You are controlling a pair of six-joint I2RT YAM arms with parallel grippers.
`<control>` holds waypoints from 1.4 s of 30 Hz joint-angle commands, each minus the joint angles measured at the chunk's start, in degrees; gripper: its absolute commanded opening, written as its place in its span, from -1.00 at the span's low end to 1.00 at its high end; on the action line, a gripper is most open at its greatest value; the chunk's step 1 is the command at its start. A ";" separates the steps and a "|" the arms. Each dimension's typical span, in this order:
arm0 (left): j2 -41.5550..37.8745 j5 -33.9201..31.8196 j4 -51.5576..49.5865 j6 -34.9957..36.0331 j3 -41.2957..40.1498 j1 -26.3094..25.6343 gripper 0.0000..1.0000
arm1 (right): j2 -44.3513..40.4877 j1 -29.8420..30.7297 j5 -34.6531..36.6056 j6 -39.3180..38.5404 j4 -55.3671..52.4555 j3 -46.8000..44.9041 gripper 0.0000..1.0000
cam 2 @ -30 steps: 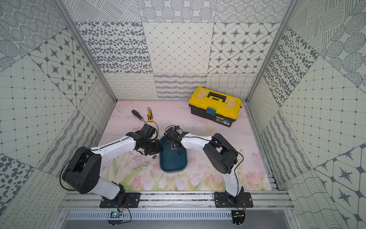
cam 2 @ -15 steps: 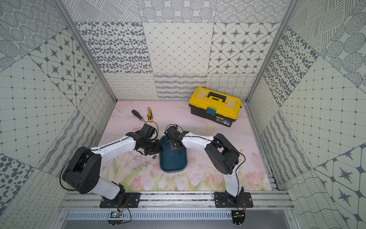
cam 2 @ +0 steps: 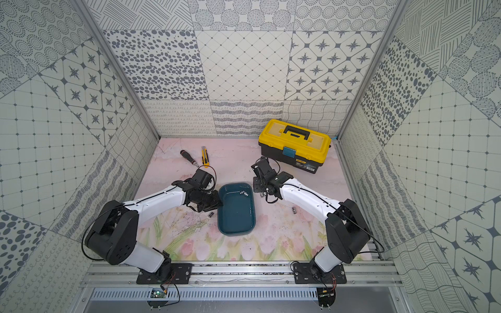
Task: Take out the socket from the storage box
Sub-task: Place the socket head at the center of the board.
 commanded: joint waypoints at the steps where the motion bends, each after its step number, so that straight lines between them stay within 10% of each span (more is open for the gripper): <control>1: 0.15 -1.07 -0.63 1.12 0.64 0.23 -0.33 | 1.50 -1.23 -2.57 1.28 -1.81 -2.45 -0.82; 21: 0.15 -1.98 -1.09 1.24 1.16 0.22 -0.22 | 13.48 -3.83 -7.46 2.49 -4.70 -1.11 -0.67; 42: -5.04 -8.91 -6.67 3.17 4.65 0.20 -0.10 | 5.71 -3.78 -5.45 0.90 -5.71 -2.40 -0.16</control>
